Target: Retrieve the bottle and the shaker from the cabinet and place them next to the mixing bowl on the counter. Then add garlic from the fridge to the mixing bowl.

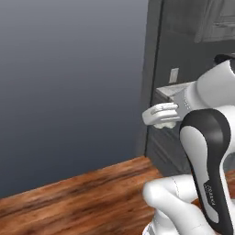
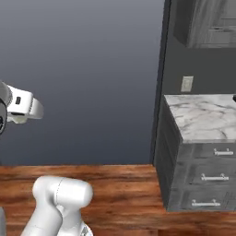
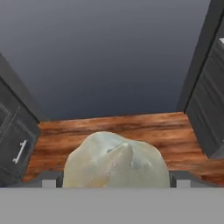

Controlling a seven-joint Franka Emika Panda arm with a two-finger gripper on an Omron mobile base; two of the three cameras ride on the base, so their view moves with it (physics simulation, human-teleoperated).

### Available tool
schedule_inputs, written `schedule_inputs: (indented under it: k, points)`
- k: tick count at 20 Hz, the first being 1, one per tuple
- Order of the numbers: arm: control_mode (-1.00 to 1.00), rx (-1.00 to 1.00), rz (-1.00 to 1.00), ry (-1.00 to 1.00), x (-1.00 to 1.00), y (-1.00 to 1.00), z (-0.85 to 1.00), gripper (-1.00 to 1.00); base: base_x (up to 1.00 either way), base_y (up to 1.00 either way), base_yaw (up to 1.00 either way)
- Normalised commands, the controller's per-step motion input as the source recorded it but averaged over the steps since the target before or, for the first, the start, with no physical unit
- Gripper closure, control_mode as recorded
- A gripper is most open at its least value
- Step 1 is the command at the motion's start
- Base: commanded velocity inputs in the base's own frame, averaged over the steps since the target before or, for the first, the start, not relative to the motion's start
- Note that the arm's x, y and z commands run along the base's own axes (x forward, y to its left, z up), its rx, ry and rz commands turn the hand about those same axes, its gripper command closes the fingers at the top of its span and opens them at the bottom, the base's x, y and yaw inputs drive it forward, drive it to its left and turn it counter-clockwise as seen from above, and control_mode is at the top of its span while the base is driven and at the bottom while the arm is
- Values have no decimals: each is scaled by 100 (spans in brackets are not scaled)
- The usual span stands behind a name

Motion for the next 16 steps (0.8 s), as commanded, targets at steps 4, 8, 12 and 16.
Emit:
schedule_inputs:
  k: [4, 8, 12, 16]
  points:
    - [100, 0, 0, 0, 0, 0, 0, 100, 1, -64, -67]
    - [100, 0, 0, 0, 0, 0, 0, 100, 14, -77, -68]
    - [100, 0, 0, 0, 0, 0, 0, 100, 17, -82, -67]
    - [100, 0, 0, 0, 0, 0, 0, 100, 42, -66, -64]
